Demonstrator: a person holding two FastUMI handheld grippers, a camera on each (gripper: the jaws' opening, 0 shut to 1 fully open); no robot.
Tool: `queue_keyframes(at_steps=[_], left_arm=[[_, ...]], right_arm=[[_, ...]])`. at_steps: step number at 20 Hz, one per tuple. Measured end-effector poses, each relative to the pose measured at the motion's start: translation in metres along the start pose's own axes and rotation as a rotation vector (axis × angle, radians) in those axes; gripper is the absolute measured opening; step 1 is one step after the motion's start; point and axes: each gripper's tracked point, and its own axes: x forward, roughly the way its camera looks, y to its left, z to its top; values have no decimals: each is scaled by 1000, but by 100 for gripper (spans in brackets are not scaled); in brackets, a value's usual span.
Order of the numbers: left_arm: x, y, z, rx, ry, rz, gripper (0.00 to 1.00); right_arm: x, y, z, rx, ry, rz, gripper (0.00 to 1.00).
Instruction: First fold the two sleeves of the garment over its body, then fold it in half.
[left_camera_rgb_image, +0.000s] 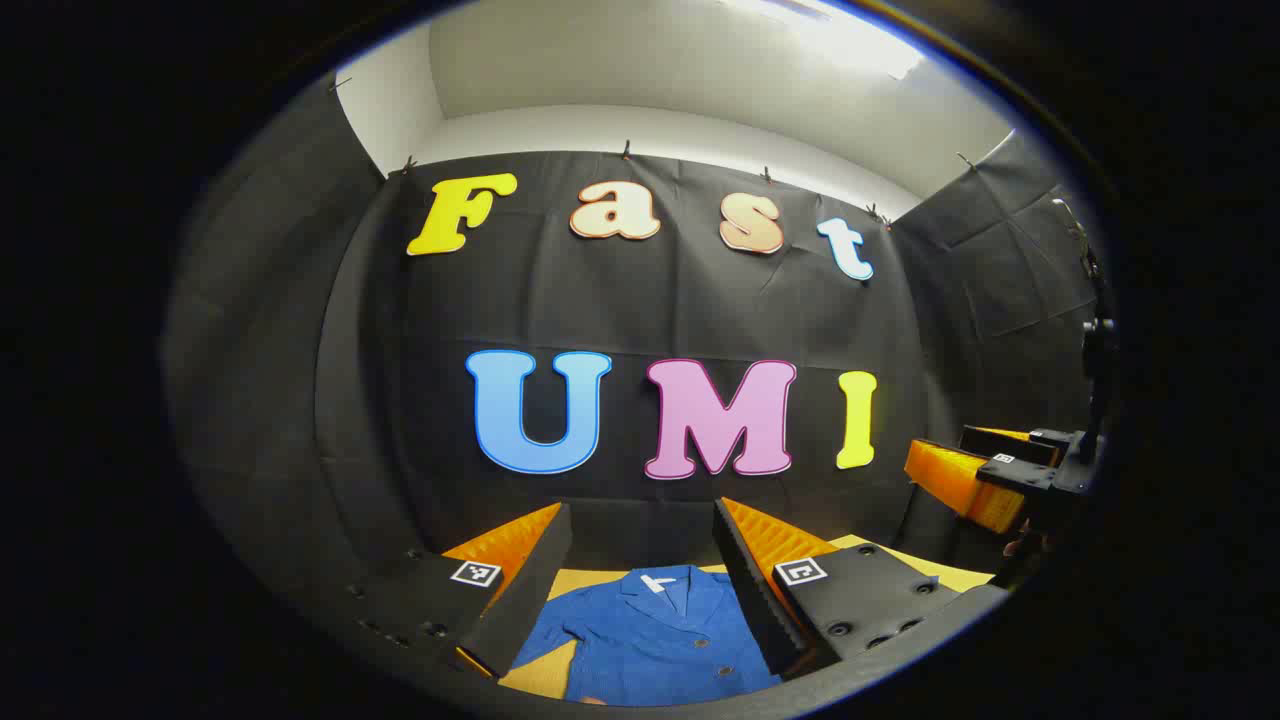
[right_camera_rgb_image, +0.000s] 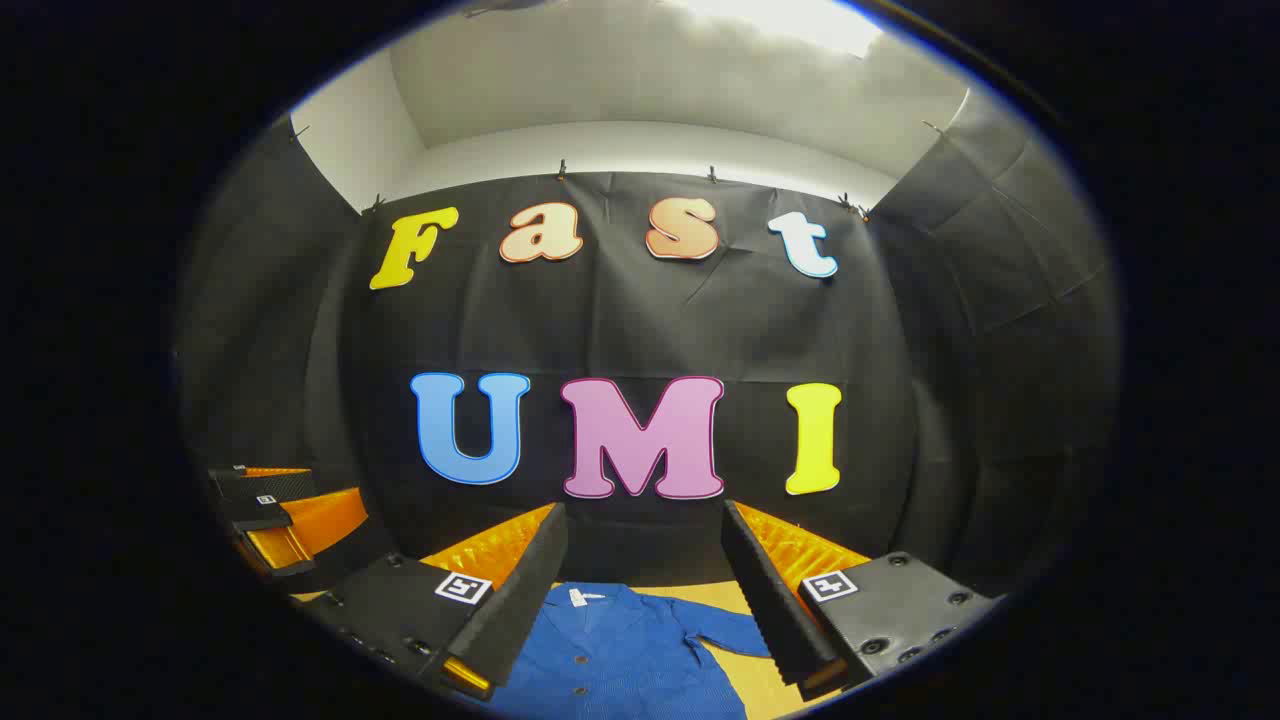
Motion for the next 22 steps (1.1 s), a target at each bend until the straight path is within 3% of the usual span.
queue_keyframes(at_steps=[11, 12, 14, 22], left_arm=[[4, 18, -11, -16, 27, 60, 82], [5, 20, -12, -13, 29, 64, 82], [6, 26, -12, -9, 28, 78, 82], [4, 32, -10, -10, 17, 90, 82]], right_arm=[[7, 17, -11, -3, 32, 55, 97], [7, 17, -13, -6, 38, 60, 93], [11, 17, -11, -8, 34, 60, 97], [13, 19, -14, -8, 36, 52, 97]])
